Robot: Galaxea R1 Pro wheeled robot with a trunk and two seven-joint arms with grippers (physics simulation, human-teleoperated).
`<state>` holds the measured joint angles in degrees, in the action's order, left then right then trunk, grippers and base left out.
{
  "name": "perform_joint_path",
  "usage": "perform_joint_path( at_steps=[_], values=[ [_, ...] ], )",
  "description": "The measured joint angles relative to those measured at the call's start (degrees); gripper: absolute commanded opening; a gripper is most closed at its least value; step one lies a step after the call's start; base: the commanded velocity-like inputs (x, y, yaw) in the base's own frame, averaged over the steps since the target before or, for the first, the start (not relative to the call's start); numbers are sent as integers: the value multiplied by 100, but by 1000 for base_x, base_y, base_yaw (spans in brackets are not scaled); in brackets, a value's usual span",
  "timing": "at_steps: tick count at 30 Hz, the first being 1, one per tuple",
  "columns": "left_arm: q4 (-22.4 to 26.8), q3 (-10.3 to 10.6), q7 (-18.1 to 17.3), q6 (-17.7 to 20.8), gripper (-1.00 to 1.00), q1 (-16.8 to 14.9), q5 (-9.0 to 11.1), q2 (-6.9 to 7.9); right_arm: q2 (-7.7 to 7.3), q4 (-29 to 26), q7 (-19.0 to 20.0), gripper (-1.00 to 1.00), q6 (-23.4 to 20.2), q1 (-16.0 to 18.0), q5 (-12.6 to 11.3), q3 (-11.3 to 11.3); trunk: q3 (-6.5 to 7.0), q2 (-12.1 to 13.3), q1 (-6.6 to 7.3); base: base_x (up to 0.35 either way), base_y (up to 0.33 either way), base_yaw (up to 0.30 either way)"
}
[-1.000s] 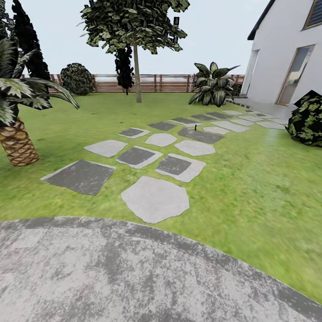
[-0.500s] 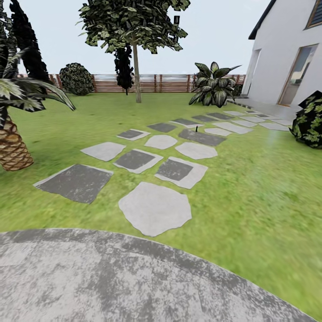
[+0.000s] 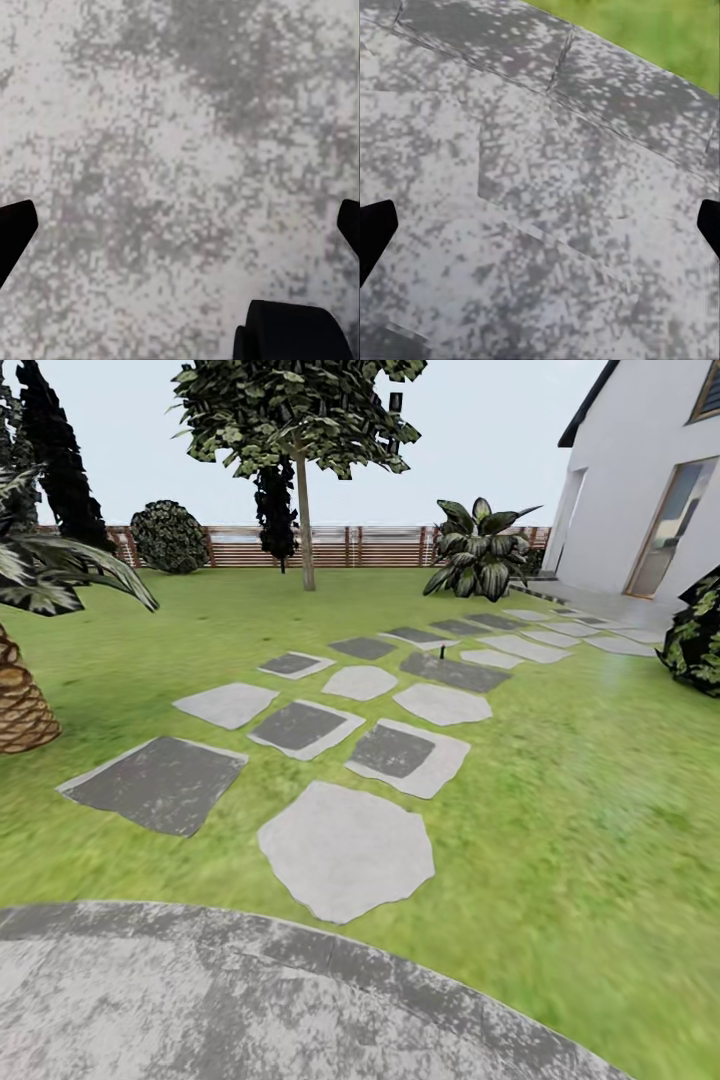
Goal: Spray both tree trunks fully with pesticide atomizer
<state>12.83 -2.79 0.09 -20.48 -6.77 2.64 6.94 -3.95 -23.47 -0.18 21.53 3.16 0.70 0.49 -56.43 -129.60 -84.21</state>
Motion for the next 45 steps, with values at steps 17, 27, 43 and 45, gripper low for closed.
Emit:
perform_joint_path(
  at_steps=[17,27,43,45],
  values=[
    [1,-2,0,0,100,0,8,2,1,0,0,100,0,0,0,0,0,0,0,334,0,0],
    [6,-2,0,0,100,0,8,0,0,0,0,100,0,0,0,2,0,0,0,334,0,0],
    [2,-2,0,0,100,0,8,9,0,9,0,100,-1,0,0,-5,0,0,0,334,0,-218],
    [5,-2,0,0,100,0,11,9,0,9,0,100,0,0,0,-5,0,0,0,334,0,-263]
  ],
)
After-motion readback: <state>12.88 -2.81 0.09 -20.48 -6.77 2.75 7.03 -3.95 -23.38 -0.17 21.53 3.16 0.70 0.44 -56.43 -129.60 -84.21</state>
